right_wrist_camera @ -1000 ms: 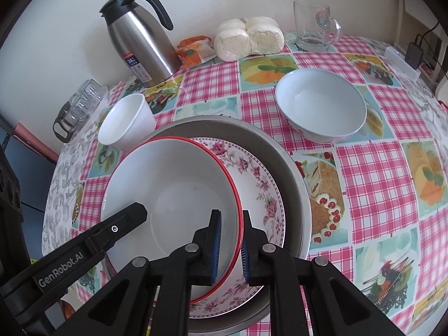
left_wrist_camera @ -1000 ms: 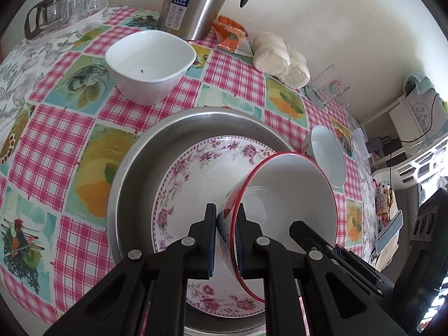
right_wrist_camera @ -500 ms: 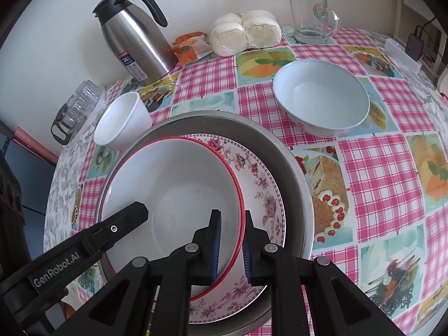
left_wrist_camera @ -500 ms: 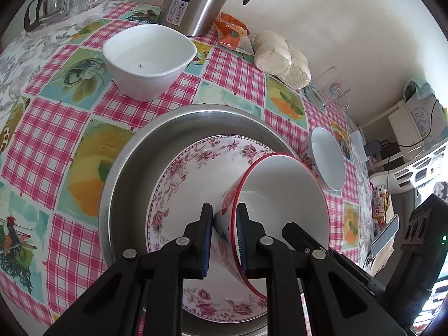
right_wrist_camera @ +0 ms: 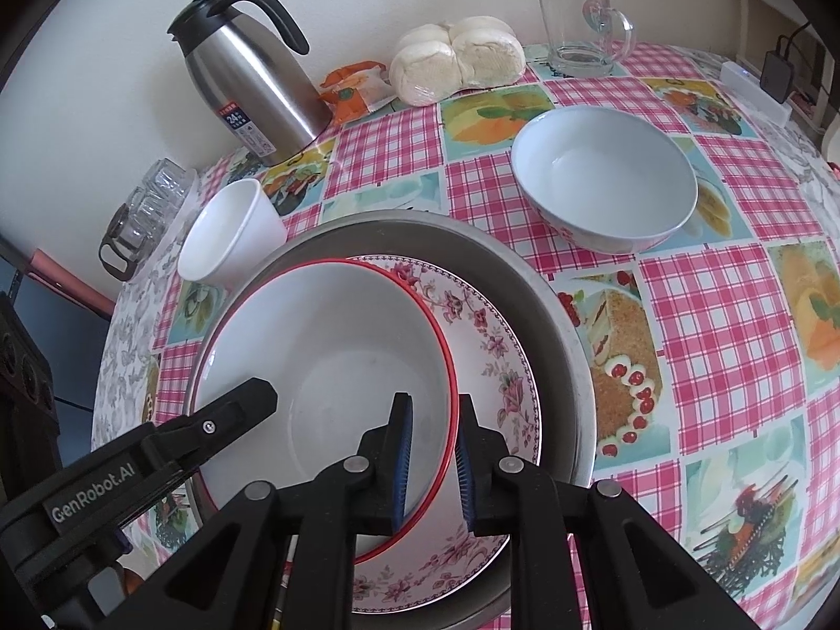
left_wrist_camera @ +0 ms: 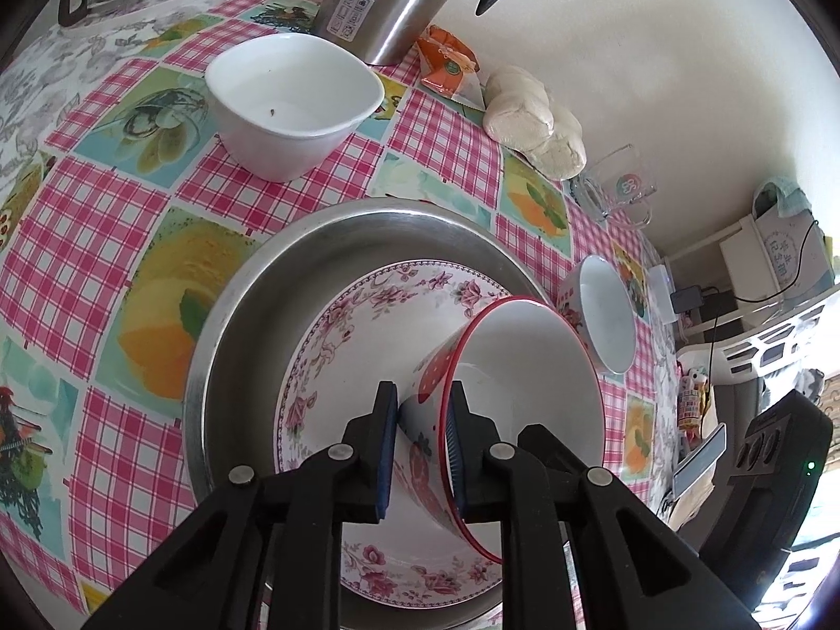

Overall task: Organize plates and bowls
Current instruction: 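Lower the red-rimmed bowl onto the floral plate with the right tool, then open the right tool and withdraw it from the stacked bowl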

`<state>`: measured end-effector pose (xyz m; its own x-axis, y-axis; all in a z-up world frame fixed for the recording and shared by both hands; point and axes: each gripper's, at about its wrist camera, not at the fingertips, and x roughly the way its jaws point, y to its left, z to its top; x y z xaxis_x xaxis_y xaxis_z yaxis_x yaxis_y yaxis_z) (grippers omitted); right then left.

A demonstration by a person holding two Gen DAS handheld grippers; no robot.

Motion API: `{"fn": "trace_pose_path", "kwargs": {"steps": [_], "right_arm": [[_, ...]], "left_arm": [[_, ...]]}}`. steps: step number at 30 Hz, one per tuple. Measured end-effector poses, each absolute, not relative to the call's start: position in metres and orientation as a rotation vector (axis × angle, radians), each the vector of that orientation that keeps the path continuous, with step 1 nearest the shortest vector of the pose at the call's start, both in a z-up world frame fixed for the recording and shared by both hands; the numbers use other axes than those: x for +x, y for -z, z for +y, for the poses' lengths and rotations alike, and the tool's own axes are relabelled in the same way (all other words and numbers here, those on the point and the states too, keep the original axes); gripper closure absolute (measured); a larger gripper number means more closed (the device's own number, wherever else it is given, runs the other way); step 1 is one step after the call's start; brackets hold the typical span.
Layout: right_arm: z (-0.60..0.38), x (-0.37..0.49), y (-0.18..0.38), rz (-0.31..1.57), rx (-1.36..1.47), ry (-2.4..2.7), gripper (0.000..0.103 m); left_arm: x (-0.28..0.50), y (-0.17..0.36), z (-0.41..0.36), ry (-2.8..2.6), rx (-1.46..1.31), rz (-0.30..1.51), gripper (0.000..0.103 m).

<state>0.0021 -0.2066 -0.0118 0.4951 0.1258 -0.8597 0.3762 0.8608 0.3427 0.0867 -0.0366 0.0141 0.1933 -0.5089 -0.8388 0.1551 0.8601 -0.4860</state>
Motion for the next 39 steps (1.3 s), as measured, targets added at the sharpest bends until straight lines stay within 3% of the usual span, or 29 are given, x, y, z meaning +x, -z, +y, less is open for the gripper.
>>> {"fn": "trace_pose_path", "kwargs": {"steps": [9,11,18,23,29,33,36,39], "right_arm": [[-0.207,0.003,0.012,1.064,0.536,0.161,0.084],[-0.207,0.002,0.011,1.066,0.532,0.162,0.084],[-0.206,-0.001,-0.004,1.038,0.492,0.176,0.078],[-0.207,-0.006,-0.02,1.006,0.471,0.195,0.078],[-0.205,-0.01,-0.039,0.963,0.439,0.206,0.062],[-0.204,-0.012,-0.046,0.953,0.417,0.222,0.044],[-0.204,-0.012,-0.047,0.961,0.401,0.239,0.038],[-0.205,-0.012,-0.047,0.97,0.394,0.25,0.026]], "left_arm": [[0.086,-0.025,-0.035,0.481,-0.338,1.277,0.081],[0.086,-0.029,-0.034,0.477,-0.326,1.265,0.073],[0.085,-0.041,-0.029,0.458,-0.306,1.23,0.068],[0.083,-0.057,-0.021,0.436,-0.295,1.176,0.057],[0.082,-0.068,-0.007,0.377,-0.3,1.138,0.048],[0.082,-0.073,0.004,0.313,-0.274,1.109,0.042],[0.084,-0.073,0.011,0.272,-0.253,1.101,0.033],[0.086,-0.072,0.018,0.239,-0.242,1.099,0.031]]}}
